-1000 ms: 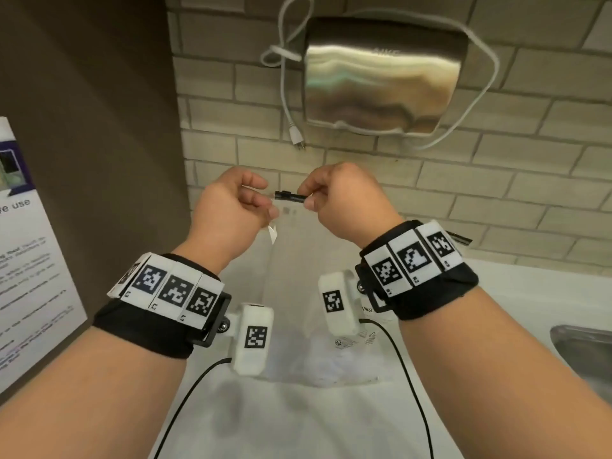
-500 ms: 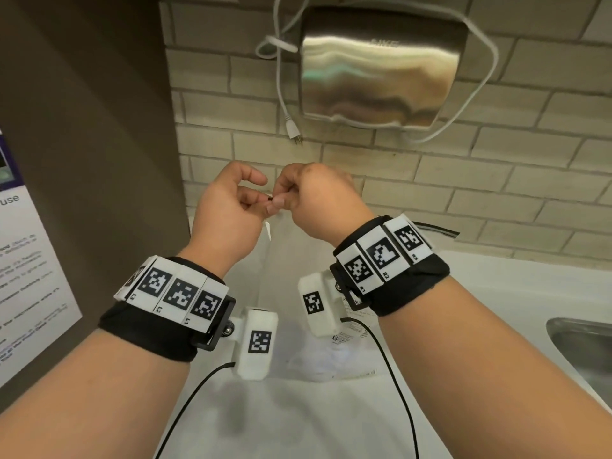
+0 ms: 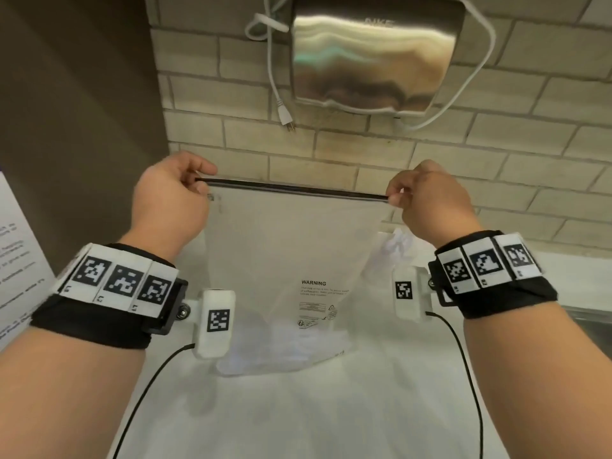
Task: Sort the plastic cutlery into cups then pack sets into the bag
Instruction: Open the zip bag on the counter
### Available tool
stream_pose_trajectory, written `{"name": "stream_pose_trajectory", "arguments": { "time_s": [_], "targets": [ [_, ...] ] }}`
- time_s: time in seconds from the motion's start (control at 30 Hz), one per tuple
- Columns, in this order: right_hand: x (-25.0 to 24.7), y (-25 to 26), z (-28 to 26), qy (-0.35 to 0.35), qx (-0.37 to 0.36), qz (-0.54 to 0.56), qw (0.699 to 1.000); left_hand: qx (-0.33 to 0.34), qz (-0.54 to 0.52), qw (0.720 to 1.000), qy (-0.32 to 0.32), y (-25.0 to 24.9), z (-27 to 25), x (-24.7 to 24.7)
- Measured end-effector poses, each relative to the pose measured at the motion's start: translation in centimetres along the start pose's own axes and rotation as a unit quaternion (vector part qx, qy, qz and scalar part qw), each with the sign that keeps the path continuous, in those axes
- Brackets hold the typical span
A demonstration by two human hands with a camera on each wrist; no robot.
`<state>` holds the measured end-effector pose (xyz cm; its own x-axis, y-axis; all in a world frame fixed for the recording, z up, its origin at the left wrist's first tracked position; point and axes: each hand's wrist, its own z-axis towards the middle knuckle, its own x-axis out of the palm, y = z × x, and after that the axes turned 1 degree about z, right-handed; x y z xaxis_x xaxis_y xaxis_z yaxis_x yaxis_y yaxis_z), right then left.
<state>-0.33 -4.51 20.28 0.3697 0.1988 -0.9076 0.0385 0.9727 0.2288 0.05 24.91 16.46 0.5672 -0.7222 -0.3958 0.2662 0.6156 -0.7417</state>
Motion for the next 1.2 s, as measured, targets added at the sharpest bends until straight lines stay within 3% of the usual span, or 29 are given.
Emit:
{"name": "stream_pose_trajectory", "arguments": {
  "time_s": [0.13,0.27,0.4,0.53,0.6,0.67,0.7,0.77,0.83,0.87,0.93,0.97,1.0,1.03,1.07,1.13,1.17,1.2],
  "targets": [
    [0.5,-0.1,0.4,-0.018,-0.017,0.086,0.996,0.089,0.201,0.974,0.053,-3.0,-1.1,0.8],
    [0.6,0.6,0.7,-0.047,-0.048,0.086,0.994,0.182,0.263,0.938,0.13,-5.7,-0.9,2.8],
    [0.7,1.2,0.9,-0.061,-0.051,0.087,0.993,0.143,0.248,0.92,0.268,-6.5,-0.4,3.8],
    [1.6,2.1,-1.0,-0.146,-0.037,0.16,0.975,0.132,0.298,0.909,0.26,-6.7,-0.7,4.8],
    [2.0,3.6,-2.5,-0.098,-0.025,0.16,0.982,0.096,0.269,0.928,0.239,-6.8,-0.9,5.3],
    [2.9,5.4,-3.7,0.031,-0.004,0.179,0.983,0.062,0.196,0.95,0.234,-7.0,-1.3,5.6],
    [3.6,6.1,-4.0,0.086,0.017,0.233,0.969,0.045,0.155,0.957,0.239,-7.1,-1.6,5.6],
    [5.0,6.7,-4.3,0.139,0.06,0.383,0.911,0.002,0.064,0.966,0.252,-7.0,-2.2,5.6],
    [5.7,6.6,-4.0,0.125,0.087,0.521,0.84,-0.063,-0.035,0.963,0.261,-6.4,-2.5,5.0],
    [5.8,6.5,-3.8,0.121,0.108,0.593,0.789,-0.091,-0.059,0.96,0.258,-5.9,-2.4,4.6],
    [5.7,6.2,-3.1,0.136,0.164,0.731,0.648,-0.166,-0.093,0.954,0.231,-4.9,-2.0,4.1],
    [5.7,6.2,-2.9,0.15,0.181,0.776,0.585,-0.216,-0.135,0.943,0.215,-4.5,-1.8,4.0],
    [5.6,6.3,-2.9,0.167,0.183,0.798,0.549,-0.269,-0.206,0.919,0.201,-4.5,-1.8,3.9],
    [5.6,6.5,-2.9,0.19,0.175,0.801,0.541,-0.318,-0.287,0.883,0.191,-4.5,-1.8,3.8],
    [5.8,6.4,-3.0,0.213,0.16,0.779,0.568,-0.356,-0.357,0.842,0.191,-4.7,-2.0,3.6],
    [6.4,6.3,-3.0,0.209,0.122,0.714,0.657,-0.398,-0.456,0.764,0.226,-4.5,-2.3,3.4],
    [6.6,6.1,-2.8,0.19,0.109,0.694,0.686,-0.399,-0.463,0.748,0.259,-4.1,-2.4,3.3],
    [6.8,5.9,-2.6,0.17,0.107,0.683,0.702,-0.391,-0.431,0.757,0.298,-3.8,-2.6,3.2]
  ]
}}
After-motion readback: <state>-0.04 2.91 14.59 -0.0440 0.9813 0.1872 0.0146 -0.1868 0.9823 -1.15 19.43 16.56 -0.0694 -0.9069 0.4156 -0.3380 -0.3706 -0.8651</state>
